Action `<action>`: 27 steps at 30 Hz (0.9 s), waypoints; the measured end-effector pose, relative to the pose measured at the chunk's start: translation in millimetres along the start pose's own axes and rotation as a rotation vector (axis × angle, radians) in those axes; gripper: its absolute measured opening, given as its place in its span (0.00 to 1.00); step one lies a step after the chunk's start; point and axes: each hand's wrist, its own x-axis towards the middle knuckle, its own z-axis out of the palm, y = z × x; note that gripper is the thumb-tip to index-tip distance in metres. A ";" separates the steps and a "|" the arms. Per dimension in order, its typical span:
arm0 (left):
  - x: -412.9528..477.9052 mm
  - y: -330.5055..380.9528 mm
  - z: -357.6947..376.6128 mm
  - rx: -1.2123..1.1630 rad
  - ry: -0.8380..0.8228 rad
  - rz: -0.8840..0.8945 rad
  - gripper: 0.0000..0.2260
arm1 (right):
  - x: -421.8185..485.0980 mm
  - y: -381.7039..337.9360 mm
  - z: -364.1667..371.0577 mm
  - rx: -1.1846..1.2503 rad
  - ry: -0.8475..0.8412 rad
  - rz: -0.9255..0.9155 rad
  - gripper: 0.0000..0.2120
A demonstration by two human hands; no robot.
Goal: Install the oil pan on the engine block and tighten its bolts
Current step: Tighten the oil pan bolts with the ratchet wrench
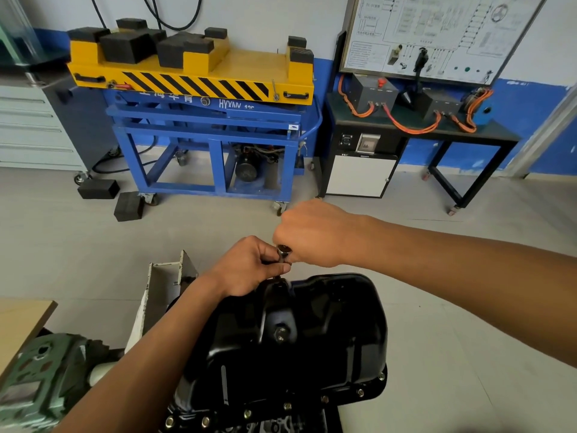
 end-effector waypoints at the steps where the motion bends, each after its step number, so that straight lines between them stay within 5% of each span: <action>1: -0.1 0.3 0.0 0.003 -0.002 0.001 0.05 | -1.0 -1.6 0.8 0.063 -0.015 0.032 0.14; 7: -2.0 4.3 -1.6 0.055 0.001 0.004 0.14 | 0.4 -16.0 9.6 0.447 -0.034 0.235 0.20; 11: -0.6 2.4 0.1 0.036 -0.013 0.009 0.11 | 1.9 -8.6 -0.9 0.182 -0.024 0.101 0.08; 15: 0.2 0.4 -1.3 0.036 0.017 0.020 0.09 | 4.5 -8.0 4.6 -0.129 0.136 -0.130 0.10; 24: 1.2 0.6 0.2 0.027 0.009 -0.006 0.04 | 1.6 -1.8 6.7 -0.046 0.030 -0.038 0.07; 27: 0.7 1.2 -0.4 0.035 -0.009 -0.013 0.09 | -1.3 -3.4 2.9 0.042 0.020 0.041 0.17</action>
